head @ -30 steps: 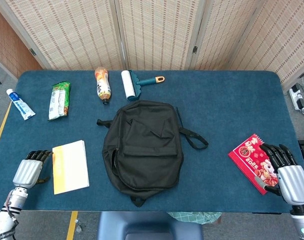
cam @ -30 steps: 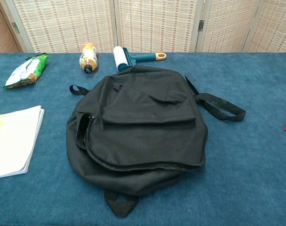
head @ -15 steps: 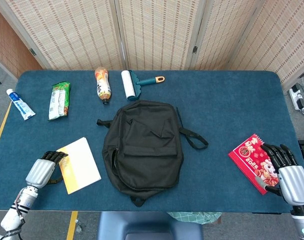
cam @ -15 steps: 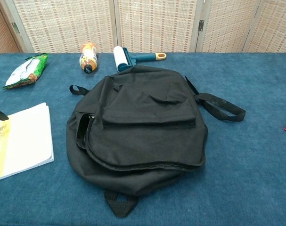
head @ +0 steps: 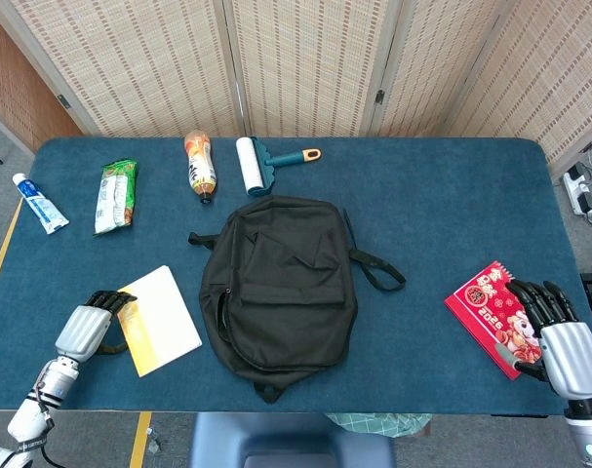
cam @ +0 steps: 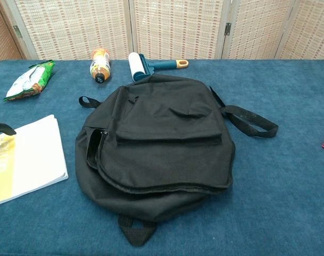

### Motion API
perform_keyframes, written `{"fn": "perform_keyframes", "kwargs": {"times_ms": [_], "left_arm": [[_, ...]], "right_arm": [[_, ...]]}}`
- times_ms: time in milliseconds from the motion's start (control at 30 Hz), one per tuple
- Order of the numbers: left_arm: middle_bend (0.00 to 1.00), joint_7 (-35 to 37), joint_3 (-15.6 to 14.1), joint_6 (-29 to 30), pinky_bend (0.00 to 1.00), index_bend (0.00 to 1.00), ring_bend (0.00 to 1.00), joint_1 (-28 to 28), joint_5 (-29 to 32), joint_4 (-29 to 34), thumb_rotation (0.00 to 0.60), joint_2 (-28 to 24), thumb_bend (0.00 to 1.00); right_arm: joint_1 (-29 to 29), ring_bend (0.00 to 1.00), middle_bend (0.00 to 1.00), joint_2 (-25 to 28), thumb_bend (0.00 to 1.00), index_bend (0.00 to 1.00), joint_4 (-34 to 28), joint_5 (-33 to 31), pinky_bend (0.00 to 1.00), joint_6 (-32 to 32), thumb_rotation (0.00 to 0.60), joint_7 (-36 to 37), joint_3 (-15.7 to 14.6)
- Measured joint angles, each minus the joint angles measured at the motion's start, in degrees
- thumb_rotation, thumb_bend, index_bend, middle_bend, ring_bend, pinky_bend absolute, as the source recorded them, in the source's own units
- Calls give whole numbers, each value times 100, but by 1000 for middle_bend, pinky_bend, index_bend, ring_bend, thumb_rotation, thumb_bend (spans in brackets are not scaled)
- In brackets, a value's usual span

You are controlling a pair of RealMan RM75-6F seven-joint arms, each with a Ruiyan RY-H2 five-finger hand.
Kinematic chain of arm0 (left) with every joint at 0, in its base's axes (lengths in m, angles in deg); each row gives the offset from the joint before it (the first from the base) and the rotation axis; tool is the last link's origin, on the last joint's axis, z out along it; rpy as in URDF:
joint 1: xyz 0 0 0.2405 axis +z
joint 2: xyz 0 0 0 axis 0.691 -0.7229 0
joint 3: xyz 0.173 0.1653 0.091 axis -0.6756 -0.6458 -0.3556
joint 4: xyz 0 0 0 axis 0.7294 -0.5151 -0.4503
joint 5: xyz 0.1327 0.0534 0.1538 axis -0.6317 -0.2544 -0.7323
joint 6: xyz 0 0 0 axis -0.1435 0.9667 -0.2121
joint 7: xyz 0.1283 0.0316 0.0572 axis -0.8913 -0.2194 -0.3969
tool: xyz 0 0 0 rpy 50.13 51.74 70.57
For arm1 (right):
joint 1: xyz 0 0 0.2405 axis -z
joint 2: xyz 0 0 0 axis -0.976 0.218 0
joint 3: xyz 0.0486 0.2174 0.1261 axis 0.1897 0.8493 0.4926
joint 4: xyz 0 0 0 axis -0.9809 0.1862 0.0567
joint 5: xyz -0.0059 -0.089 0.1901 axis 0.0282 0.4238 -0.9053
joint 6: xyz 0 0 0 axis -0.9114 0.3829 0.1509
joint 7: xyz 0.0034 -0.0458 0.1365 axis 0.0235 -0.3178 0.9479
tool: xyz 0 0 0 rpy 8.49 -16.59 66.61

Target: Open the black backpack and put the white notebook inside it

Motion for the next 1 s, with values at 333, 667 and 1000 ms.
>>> {"fn": "perform_keyframes", "kwargs": {"times_ms": [333,667,1000], "left_arm": [[308,469,-49,365,201,345,240,5,-124,-322,600,249,211],[343,870,-34,745,206,377,261,33,-184,-509,600,452,267],[359,1390,130,892,214,384,275,-130,-125,-656,600,874,314]], "right_arm": [[31,141,168,9,235,145,-19,-11,82,33,600,-18,-1],[58,141,168,9,235,145,-19,-11,82,71,600,-6,2],[100,140,168,8,234,144,41,-17,82,124,600,87,-2]]}}
